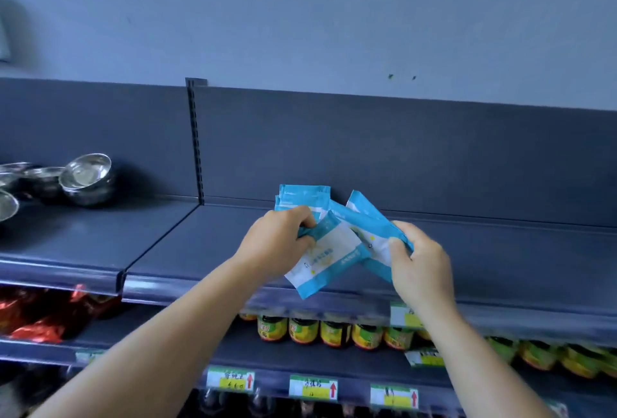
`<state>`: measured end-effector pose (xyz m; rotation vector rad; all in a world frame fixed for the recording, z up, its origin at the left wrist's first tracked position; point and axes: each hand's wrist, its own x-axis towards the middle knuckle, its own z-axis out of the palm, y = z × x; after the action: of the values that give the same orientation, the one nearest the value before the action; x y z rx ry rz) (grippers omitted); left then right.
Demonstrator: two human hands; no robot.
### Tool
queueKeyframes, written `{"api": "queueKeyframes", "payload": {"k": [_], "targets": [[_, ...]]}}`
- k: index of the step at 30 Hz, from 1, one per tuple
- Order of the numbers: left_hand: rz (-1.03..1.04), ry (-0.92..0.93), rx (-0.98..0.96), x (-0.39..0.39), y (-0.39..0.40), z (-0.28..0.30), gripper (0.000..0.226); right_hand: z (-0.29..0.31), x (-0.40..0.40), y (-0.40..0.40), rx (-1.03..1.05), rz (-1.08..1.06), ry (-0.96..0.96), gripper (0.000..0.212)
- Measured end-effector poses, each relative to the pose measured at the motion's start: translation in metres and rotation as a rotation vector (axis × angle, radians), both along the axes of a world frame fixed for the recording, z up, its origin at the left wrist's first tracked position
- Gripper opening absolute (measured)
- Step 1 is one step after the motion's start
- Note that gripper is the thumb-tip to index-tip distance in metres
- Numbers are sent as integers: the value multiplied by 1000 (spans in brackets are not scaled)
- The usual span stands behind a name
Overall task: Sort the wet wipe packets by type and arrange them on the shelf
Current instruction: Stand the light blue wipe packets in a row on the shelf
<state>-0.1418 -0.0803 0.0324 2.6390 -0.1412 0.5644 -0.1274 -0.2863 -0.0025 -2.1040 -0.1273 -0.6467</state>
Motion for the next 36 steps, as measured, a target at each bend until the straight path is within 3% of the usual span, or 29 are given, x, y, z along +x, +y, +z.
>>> {"api": "queueKeyframes", "payload": {"k": [6, 14, 19, 24, 31, 34, 36], "targets": [[62, 83, 183, 66, 15, 6, 20, 9, 66, 1, -54, -21, 65, 36], [-39, 162, 54, 97, 25, -39, 22, -4, 96, 6, -98, 11, 139, 34], [-127, 201, 69, 97, 34, -55, 61, -13, 101, 10, -90, 19, 174, 33], [-102, 236, 68, 109, 45, -46, 37, -11, 107, 19, -32, -33, 114, 31], [-26, 225, -22, 118, 68, -47, 35, 11, 105, 22, 245, 60, -22, 31], [-43, 218, -84, 121, 73, -48, 34, 4, 102, 30, 237, 236, 87, 33], [-66, 201, -107, 122, 73, -50, 31, -7, 101, 43, 91, 330, 212, 33]]}}
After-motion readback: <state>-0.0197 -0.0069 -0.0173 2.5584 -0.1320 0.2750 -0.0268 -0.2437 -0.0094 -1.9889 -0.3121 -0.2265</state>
